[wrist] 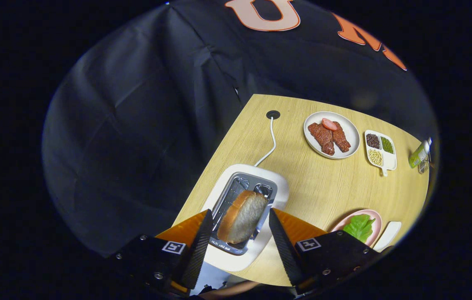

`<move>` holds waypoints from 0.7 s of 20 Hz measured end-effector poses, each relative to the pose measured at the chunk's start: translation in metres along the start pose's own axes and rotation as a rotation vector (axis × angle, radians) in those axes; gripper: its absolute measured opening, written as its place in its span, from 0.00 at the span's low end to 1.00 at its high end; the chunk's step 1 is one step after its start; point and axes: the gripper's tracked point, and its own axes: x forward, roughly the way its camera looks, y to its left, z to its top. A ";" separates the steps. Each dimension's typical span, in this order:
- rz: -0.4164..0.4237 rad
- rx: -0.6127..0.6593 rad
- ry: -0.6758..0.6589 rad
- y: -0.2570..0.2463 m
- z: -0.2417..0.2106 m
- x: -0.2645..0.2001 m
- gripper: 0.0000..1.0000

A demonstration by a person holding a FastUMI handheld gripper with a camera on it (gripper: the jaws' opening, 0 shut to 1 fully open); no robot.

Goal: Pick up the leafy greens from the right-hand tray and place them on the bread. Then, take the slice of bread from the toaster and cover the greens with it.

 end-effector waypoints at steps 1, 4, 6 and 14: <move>-0.014 0.001 0.004 -0.001 0.000 0.004 0.81; -0.054 0.006 0.029 -0.009 -0.004 0.016 0.73; -0.089 0.003 0.042 -0.019 -0.008 0.021 0.66; -0.061 0.048 0.038 -0.015 -0.015 0.021 0.19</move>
